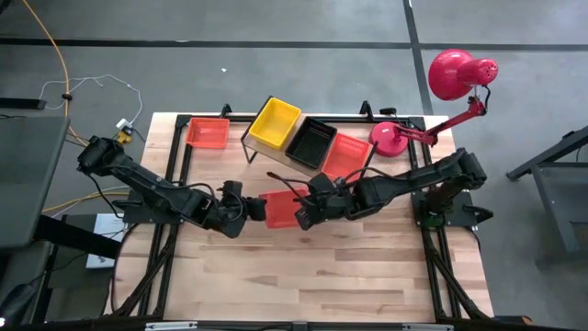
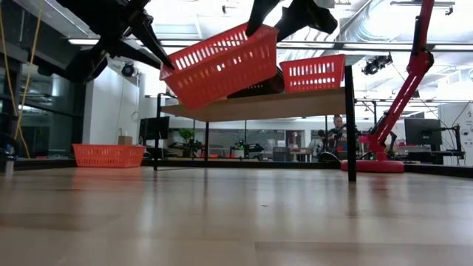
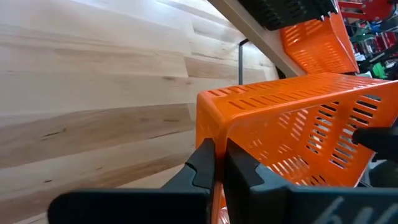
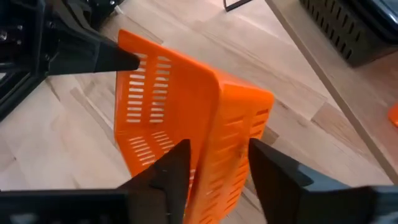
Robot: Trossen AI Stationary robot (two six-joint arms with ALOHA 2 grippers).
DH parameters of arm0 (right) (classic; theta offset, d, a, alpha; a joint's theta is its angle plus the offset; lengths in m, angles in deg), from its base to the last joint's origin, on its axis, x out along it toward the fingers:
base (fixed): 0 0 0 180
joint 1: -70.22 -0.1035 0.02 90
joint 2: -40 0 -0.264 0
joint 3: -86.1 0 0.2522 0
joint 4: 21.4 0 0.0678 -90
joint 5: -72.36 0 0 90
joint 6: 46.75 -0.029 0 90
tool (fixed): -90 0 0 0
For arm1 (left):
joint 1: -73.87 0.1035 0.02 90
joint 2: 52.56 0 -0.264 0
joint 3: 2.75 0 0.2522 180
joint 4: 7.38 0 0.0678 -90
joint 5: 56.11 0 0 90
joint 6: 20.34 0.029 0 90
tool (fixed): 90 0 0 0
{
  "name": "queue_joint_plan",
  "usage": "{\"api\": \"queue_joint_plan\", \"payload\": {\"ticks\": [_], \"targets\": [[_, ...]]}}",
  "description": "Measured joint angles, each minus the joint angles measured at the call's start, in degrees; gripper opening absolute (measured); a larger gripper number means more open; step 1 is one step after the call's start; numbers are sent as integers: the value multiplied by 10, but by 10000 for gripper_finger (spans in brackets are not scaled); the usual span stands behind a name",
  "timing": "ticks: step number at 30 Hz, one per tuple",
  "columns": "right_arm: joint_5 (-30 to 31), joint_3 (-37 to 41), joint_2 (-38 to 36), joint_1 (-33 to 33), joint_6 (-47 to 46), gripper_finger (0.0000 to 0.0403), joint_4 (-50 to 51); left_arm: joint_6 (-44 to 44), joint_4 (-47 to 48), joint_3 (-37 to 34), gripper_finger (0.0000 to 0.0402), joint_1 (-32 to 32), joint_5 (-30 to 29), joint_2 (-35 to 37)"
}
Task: Stack baskets on shelf by color
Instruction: Stack the bottom orange bin on top of the orange bin on the shelf
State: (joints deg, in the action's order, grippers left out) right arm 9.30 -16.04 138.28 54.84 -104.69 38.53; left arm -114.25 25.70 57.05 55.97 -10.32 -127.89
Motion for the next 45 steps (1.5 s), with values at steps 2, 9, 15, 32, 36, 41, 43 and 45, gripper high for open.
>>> {"api": "queue_joint_plan", "payload": {"ticks": [2, 9, 15, 32, 36, 41, 43, 45], "targets": [[5, 0, 0, 0, -1, 111, 1, 6, -5, 0, 1, -2, -1, 0], [11, 0, -2, 1, 2, 15, 23, 88, -76, -1, 19, -4, 16, 9], [5, -5, -2, -2, -5, 5, 55, 136, -104, 0, 57, -3, 84, 49], [-102, -43, -105, -17, 187, 0, 101, 376, -106, 1, 146, -1, 182, 257], [-147, -82, -160, -1, 284, 0, 133, 467, -125, 1, 143, -1, 180, 306], [-159, -153, -184, 71, 393, 0, 191, 587, -184, 1, 122, 0, 163, 332], [-172, -188, -179, 108, 439, 0, 224, 639, -212, 1, 102, -2, 156, 332], [-196, -219, -170, 149, 486, 0, 259, 676, -239, 1, 68, -8, 155, 328]]}}
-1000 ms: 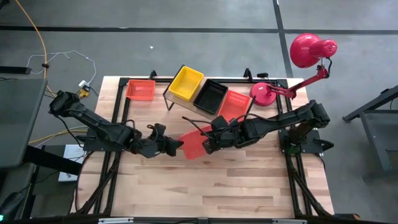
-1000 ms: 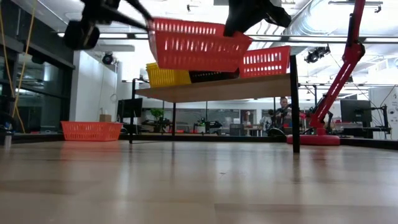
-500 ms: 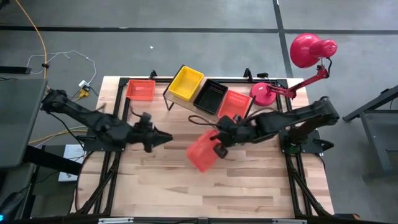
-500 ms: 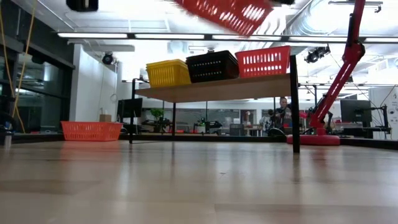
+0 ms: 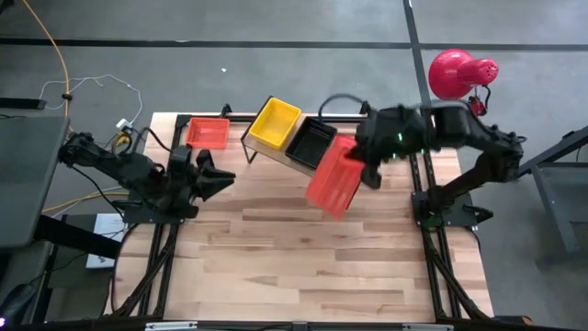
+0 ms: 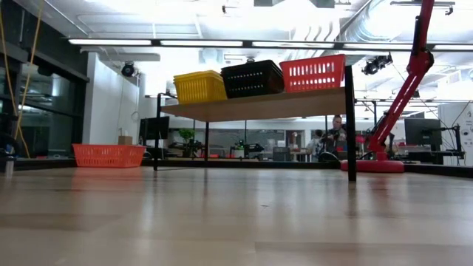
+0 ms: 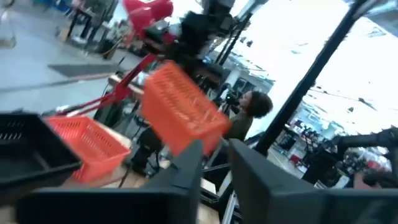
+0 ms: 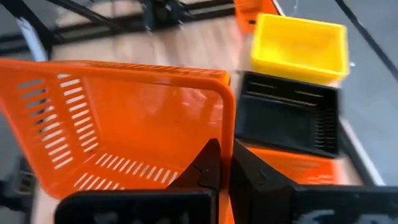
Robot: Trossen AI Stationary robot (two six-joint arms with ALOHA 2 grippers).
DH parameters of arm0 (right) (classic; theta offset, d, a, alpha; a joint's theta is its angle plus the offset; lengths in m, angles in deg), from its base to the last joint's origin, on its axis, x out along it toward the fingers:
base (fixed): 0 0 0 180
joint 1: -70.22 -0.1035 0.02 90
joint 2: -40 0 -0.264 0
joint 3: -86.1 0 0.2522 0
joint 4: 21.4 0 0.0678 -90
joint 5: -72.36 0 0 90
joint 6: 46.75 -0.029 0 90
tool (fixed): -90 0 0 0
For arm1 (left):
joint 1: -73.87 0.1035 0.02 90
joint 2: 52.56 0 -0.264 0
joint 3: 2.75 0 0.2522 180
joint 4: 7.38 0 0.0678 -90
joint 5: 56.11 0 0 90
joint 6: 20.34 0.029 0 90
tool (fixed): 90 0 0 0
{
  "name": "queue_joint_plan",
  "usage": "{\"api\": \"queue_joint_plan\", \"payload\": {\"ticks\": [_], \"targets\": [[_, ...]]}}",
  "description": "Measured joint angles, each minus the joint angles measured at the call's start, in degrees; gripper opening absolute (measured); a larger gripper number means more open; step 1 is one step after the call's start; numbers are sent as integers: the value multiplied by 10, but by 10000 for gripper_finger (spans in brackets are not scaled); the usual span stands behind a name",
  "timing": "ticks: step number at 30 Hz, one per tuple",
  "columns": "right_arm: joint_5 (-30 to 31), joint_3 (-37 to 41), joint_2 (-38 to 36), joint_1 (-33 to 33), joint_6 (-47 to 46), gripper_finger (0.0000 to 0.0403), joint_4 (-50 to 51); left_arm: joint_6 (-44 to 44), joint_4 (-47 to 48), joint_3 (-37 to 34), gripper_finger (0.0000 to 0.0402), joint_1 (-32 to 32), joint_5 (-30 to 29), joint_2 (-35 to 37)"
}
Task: Stack baskets on shelf by color
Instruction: Stack the bottom orange bin on top of the orange bin on the shelf
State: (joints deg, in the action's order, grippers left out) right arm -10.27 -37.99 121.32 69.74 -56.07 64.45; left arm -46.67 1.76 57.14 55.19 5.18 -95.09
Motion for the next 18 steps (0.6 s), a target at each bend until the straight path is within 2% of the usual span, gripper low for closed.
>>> {"api": "queue_joint_plan", "payload": {"ticks": [2, 4, 10, 18], "targets": [[-22, -23, 12, 39, 42, 0, 34, 24, -16, 0, 27, -5, 1, -7], [-43, -35, 20, 76, 77, 0, 62, 34, -21, 0, 9, -8, 1, -14], [-93, -31, 36, 169, 150, 0, 97, 27, -24, -1, 2, -17, -3, -44], [-118, -31, 68, 245, 222, 0, 108, 11, -31, -1, 1, -17, -7, -89]]}}
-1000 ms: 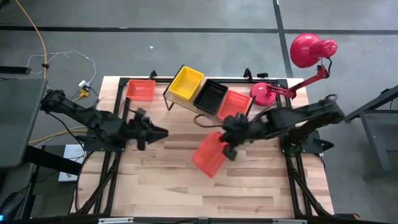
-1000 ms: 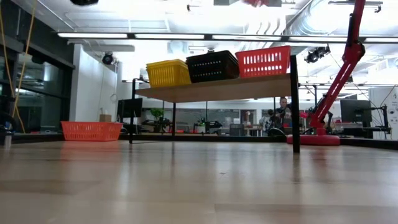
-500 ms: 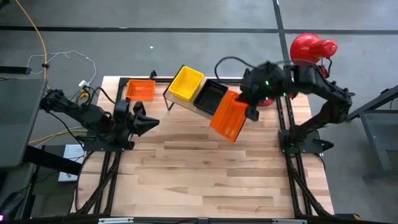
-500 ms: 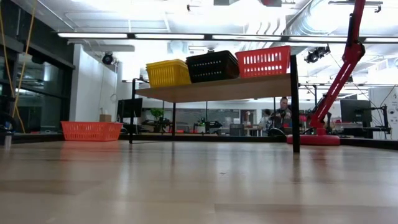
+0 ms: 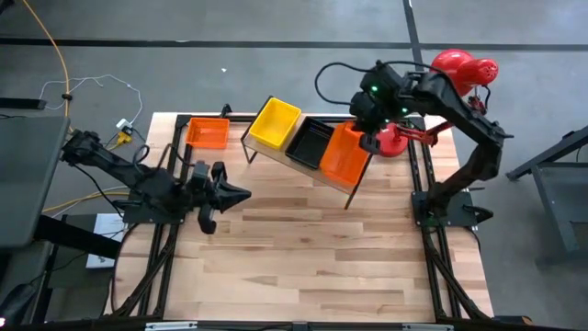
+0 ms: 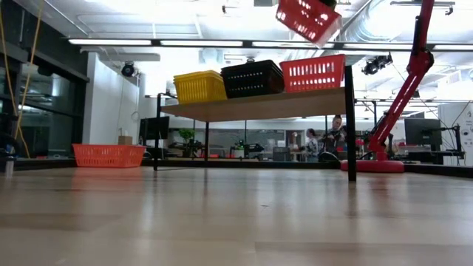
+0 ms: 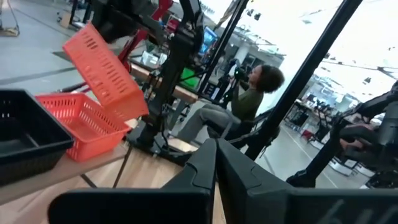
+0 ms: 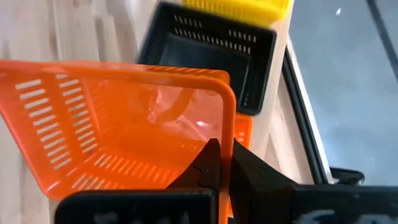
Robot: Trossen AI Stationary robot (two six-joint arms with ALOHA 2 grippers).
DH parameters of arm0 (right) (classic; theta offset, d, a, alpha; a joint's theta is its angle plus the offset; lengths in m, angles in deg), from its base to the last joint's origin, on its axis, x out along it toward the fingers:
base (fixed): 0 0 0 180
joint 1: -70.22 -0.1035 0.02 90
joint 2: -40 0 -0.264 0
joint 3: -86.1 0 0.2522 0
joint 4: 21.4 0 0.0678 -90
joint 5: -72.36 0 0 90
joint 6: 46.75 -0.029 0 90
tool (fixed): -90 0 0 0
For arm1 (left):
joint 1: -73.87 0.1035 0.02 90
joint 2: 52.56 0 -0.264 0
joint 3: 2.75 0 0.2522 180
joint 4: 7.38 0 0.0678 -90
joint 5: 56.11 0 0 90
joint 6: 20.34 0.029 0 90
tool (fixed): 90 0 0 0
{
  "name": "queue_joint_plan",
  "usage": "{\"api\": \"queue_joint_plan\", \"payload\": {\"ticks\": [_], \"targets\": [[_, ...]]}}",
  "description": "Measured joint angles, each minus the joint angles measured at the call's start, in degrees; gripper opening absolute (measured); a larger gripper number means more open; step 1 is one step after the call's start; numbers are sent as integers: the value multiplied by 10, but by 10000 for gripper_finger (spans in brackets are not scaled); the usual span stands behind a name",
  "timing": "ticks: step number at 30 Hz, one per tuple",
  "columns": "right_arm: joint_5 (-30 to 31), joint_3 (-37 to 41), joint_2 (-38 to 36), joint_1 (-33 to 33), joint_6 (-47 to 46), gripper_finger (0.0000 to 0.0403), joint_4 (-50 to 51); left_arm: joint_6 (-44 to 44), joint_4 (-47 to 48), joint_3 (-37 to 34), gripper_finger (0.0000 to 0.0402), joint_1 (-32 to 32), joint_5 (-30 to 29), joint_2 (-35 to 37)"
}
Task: Stack baskets on shelf by color
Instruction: Stack the bottom orange bin on top of the orange bin on the shelf
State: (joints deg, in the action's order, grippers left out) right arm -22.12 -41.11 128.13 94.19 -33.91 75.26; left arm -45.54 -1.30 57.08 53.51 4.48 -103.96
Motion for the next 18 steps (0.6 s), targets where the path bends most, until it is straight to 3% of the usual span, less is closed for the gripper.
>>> {"api": "queue_joint_plan", "payload": {"ticks": [18], "targets": [[-4, 1, 54, 46, 42, 0, 65, -12, 1, 0, 0, 0, 0, -19]]}}
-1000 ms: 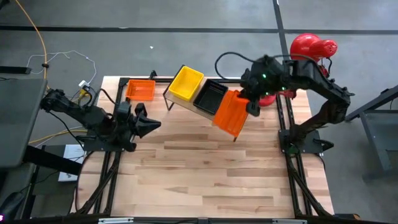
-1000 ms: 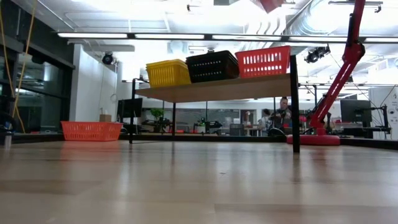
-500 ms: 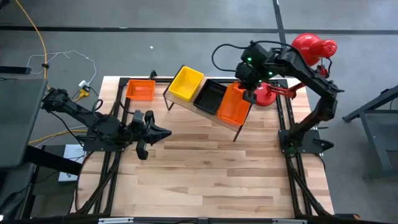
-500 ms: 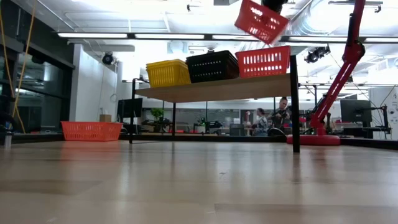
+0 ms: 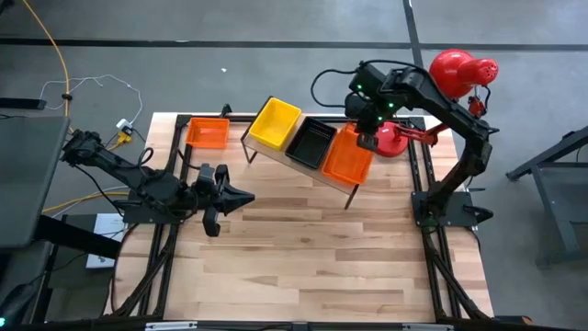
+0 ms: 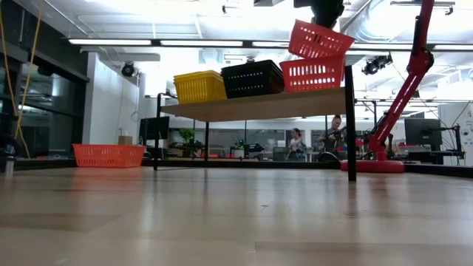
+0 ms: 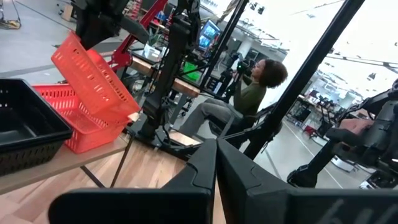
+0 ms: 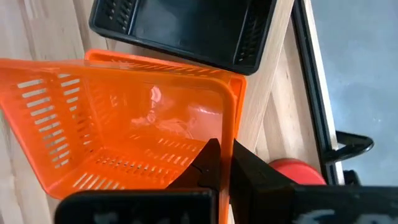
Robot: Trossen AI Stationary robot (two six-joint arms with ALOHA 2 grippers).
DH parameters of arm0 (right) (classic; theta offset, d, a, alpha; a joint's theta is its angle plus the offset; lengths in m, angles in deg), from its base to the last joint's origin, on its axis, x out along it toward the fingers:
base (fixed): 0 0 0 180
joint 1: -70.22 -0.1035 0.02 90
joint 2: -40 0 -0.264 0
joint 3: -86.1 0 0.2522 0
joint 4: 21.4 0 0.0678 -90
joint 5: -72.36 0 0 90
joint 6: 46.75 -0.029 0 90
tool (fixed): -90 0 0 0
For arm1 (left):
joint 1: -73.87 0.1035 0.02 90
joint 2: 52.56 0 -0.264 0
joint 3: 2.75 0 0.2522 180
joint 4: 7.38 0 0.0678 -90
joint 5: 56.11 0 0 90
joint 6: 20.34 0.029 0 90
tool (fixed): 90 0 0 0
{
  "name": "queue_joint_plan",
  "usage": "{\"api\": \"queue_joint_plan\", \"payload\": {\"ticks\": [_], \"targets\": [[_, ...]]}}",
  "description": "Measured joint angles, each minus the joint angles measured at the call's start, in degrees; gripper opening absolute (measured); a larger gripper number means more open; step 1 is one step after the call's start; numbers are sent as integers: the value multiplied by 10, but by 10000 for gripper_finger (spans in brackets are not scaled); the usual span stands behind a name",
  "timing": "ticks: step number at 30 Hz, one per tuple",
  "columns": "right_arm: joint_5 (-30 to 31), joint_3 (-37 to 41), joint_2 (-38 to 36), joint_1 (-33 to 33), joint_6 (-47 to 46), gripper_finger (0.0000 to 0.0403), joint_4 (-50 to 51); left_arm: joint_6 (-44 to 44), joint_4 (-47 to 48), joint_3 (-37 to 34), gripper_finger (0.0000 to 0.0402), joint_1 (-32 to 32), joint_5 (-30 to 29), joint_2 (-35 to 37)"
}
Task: Stack baskets on shelf by color
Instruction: Stack the bottom orange bin on top of the orange bin on the shelf
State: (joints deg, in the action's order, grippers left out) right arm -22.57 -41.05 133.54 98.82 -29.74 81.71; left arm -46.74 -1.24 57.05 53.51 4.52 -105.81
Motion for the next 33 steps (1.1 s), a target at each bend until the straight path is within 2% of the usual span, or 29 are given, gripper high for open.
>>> {"api": "queue_joint_plan", "payload": {"ticks": [14, 20, 33], "targets": [[-2, 0, 0, 0, -50, 0, 7, 0, 1, 0, 0, 0, 11, 0], [-29, 0, 3, 0, -45, 0, 7, 0, 1, 0, 0, 0, 14, 0], [-22, 0, 41, 1, -52, 7, 6, -4, 1, 0, 0, 0, 15, 0]]}}
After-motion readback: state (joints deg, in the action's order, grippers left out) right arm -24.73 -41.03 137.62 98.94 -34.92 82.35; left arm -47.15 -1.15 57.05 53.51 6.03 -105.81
